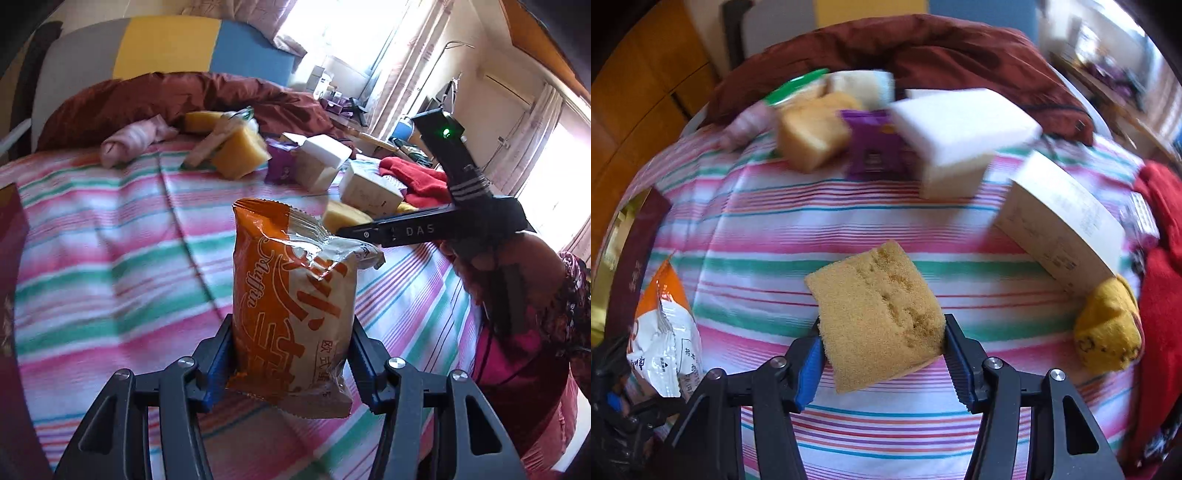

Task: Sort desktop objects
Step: 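Carry the bread bag and sponge to the gold tray and release both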

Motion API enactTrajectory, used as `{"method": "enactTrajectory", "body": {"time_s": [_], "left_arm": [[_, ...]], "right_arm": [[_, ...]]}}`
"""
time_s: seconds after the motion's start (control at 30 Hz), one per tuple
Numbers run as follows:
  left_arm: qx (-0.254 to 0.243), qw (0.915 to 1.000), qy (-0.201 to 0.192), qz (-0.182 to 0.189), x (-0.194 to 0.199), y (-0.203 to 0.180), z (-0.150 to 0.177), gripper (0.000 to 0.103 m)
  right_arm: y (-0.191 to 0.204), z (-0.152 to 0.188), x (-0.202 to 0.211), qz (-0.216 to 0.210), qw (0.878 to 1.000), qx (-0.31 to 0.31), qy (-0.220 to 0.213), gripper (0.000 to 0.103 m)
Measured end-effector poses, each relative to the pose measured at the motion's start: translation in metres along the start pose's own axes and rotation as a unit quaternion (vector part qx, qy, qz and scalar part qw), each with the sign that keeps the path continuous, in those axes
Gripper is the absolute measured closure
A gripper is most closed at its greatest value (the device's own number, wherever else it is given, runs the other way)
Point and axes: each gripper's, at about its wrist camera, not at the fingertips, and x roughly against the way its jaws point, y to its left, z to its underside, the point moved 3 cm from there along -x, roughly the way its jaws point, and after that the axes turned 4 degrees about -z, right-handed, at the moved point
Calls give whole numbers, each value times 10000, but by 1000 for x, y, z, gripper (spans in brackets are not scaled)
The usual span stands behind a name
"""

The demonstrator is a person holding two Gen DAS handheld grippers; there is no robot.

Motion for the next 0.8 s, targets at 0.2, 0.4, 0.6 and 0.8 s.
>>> {"method": "enactTrajectory", "body": {"time_s": [0.2, 0.4, 0.6, 0.8], "left_arm": [[479, 9985, -161, 215, 31, 21, 7, 46], [891, 9940, -580, 247, 76, 53, 6, 46], [1301, 9867, -972, 22, 123, 93, 5, 46], [1732, 9779, -1147, -242, 167, 135, 10, 47]], "right_arm": [[44, 12, -5, -330, 9989, 277, -170, 44], [97, 3, -30, -936, 9942, 2, -528, 44], [167, -24, -35, -1282, 9882, 295, -784, 44], [254, -47, -24, -1551, 9784, 1013, -913, 44]]}}
